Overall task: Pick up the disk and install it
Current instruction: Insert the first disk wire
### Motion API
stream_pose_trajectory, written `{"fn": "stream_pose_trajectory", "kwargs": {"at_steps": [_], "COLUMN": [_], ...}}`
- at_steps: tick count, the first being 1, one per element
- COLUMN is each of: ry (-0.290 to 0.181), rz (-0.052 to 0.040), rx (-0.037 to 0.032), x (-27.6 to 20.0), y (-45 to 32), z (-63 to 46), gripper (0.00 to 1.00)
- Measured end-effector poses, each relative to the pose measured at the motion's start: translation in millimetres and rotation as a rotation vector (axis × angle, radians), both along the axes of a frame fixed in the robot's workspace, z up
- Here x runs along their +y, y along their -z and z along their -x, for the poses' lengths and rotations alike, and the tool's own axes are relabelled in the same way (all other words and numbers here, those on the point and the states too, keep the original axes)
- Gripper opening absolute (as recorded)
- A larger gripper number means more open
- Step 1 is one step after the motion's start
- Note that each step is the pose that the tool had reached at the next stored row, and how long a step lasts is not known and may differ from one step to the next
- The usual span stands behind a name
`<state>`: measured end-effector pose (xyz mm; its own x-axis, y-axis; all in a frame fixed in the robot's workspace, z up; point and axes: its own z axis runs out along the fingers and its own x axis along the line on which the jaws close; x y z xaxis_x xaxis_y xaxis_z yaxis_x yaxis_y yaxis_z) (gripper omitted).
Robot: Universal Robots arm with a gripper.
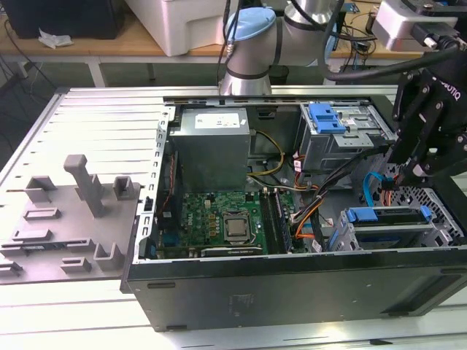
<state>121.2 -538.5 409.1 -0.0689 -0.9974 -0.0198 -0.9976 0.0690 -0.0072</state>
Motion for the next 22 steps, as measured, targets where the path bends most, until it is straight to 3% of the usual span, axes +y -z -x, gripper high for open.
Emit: {"fn": "stream_pose_trajectory", "kwargs": {"at_steps": [3,4,7,9,11,13,17,19,22], "ry": [0.026,0.034,0.047,0.047,0.047,0.047,0.047,0.047,0.047], "rz": [0.0002,0.0002,0.0003,0.0087,0.0267,0.0666,0.0924,0.1091,0.1507], "rx": [0.0000,0.0000,0.0000,0.0016,0.0031,0.0049,0.0053,0.0060,0.0119], "x": [2.1,3.3,8.4,13.0,18.4,26.2,36.9,44.4,55.1], "y": [0.7,1.0,1.8,2.9,4.3,6.0,6.6,7.3,10.0], "z": [-5.9,-7.9,-12.1,-13.5,-15.0,-18.1,-21.6,-24.0,-26.6], "gripper": [0.40,0.26,0.26,0.26,0.26,0.26,0.26,0.26,0.26]}}
